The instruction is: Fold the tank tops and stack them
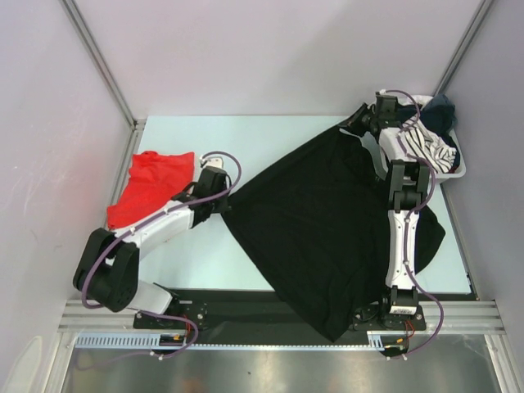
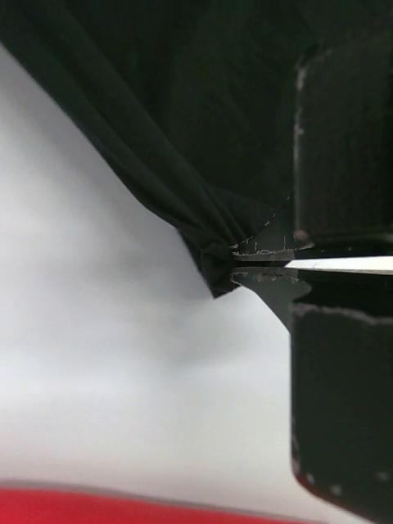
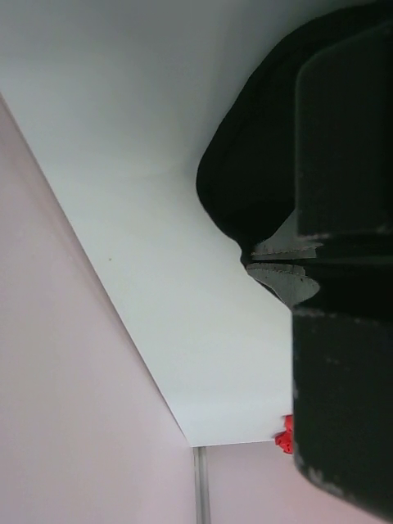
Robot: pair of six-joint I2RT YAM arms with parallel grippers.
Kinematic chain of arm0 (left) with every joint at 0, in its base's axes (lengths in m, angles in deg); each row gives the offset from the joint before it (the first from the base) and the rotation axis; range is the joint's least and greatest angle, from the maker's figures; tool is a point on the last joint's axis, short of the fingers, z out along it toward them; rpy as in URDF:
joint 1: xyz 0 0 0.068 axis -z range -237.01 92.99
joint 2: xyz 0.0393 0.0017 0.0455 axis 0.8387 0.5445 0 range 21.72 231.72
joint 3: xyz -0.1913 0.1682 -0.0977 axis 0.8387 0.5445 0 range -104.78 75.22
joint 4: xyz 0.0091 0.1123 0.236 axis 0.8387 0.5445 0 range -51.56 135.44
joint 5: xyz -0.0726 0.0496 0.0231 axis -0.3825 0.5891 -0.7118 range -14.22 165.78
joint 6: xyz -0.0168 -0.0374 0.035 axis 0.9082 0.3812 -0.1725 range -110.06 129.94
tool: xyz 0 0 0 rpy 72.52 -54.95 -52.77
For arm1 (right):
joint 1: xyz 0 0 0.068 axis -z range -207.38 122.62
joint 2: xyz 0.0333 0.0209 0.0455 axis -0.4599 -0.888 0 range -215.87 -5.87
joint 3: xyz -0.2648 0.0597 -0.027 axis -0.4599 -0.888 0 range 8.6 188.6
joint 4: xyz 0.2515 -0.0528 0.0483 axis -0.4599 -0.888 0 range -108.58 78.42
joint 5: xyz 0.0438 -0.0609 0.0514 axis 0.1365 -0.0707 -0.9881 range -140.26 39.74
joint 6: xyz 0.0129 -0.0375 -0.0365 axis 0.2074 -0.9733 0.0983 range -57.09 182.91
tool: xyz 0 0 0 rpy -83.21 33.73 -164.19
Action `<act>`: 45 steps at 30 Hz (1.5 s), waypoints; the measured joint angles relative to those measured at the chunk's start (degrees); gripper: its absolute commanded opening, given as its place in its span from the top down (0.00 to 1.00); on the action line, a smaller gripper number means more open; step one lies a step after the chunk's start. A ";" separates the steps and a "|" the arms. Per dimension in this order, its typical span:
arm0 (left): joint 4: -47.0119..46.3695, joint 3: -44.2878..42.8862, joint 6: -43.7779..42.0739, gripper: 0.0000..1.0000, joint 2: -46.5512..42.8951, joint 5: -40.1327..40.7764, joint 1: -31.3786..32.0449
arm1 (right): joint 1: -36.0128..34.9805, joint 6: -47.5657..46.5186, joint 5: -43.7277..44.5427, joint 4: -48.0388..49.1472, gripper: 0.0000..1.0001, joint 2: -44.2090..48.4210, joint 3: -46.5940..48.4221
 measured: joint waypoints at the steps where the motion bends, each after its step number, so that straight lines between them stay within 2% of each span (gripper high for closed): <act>1: -0.26 0.66 0.04 1.00 -0.72 0.66 1.31 | 0.22 0.00 0.00 0.00 1.00 0.44 -0.85; 10: -1.53 5.01 1.25 1.00 -2.91 4.85 10.99 | 1.77 -0.46 0.20 0.83 1.00 7.08 -10.60; 14: -1.99 5.64 2.12 1.00 -2.91 6.88 14.73 | 1.66 -3.78 2.38 0.31 1.00 9.77 -13.33; 22: -2.36 5.64 2.73 1.00 -2.89 8.96 17.94 | -1.46 -13.90 13.94 -5.97 1.00 11.52 -12.44; 28: -2.67 5.90 2.75 1.00 -2.89 10.08 20.81 | -3.82 -18.12 21.22 -8.00 1.00 14.03 -14.21; 45: -2.45 9.14 6.29 1.00 -3.82 12.74 30.14 | -1.31 -16.39 25.00 2.10 1.00 30.58 -40.76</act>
